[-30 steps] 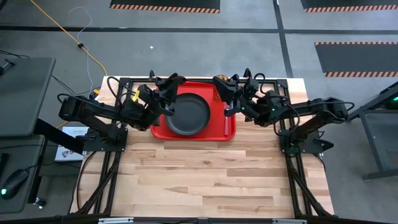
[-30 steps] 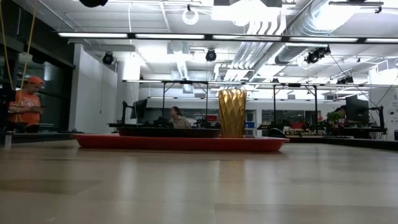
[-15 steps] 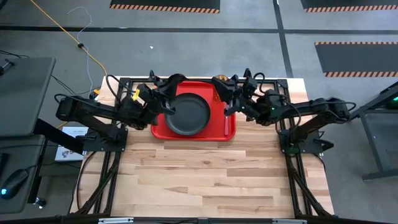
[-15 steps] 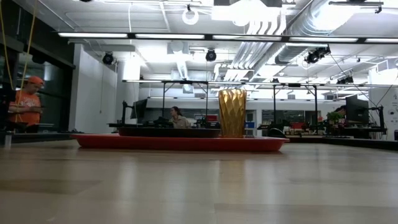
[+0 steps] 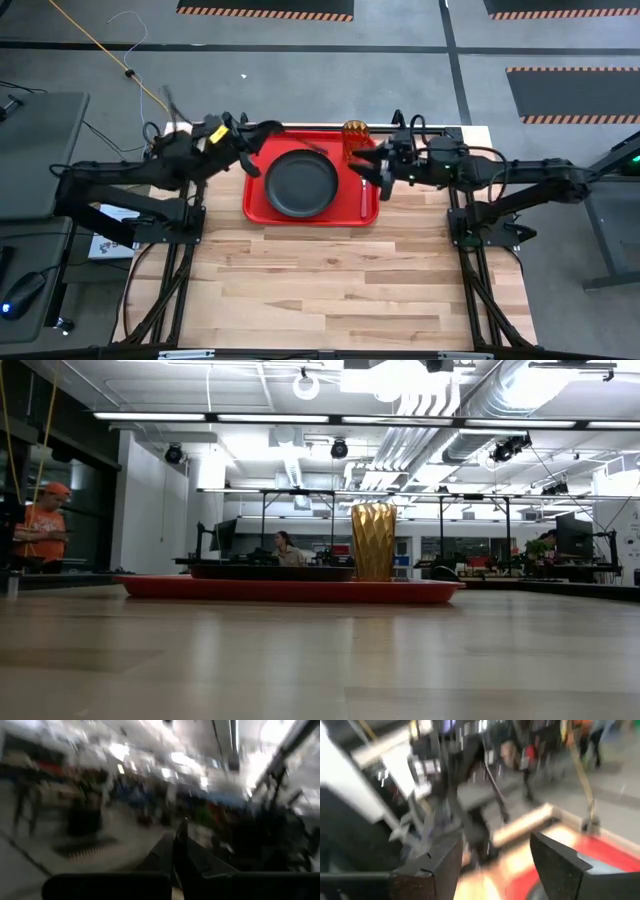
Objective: Pick and place plate/cup/fork/spoon on tray
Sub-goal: Put the black spoon on the red serving tray to right of the black plate
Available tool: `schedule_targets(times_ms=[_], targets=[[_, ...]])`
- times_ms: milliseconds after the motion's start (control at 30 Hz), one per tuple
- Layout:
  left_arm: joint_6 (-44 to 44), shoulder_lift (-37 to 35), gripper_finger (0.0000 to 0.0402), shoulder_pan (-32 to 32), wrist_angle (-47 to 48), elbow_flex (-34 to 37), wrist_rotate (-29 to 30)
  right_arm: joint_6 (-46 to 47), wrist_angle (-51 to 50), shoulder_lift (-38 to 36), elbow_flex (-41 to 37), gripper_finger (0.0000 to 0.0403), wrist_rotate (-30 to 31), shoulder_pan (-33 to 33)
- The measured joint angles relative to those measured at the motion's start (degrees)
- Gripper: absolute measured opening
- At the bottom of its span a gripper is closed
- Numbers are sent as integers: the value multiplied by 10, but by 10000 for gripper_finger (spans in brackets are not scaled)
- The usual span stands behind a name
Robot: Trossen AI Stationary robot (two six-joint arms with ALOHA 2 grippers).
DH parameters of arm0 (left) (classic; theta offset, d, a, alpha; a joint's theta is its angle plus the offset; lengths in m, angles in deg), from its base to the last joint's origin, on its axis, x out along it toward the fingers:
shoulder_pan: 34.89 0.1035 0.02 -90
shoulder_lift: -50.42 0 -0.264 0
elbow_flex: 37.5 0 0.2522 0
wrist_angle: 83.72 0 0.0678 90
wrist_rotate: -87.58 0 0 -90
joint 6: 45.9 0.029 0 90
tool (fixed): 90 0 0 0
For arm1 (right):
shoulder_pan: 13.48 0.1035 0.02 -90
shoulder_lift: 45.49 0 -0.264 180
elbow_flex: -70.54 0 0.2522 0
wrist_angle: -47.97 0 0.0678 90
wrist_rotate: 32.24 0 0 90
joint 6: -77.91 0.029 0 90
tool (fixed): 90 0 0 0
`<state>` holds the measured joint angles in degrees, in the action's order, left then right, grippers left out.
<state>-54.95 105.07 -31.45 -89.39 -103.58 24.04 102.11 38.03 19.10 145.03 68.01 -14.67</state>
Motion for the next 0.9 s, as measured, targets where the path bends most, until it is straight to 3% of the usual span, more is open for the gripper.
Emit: schedule_targets(times_ms=[167,333,533,900], targets=[[-106,22,1,46,220,-61,-165,42,-91,10,0,226,-113,-23],[-166,95,1,58,258,-74,-275,44,-87,60,0,219,-194,-27],[-202,181,1,59,254,-75,-316,72,-64,121,0,215,-271,-24],[-223,245,1,59,198,-76,-382,94,-57,177,0,214,-279,-24]])
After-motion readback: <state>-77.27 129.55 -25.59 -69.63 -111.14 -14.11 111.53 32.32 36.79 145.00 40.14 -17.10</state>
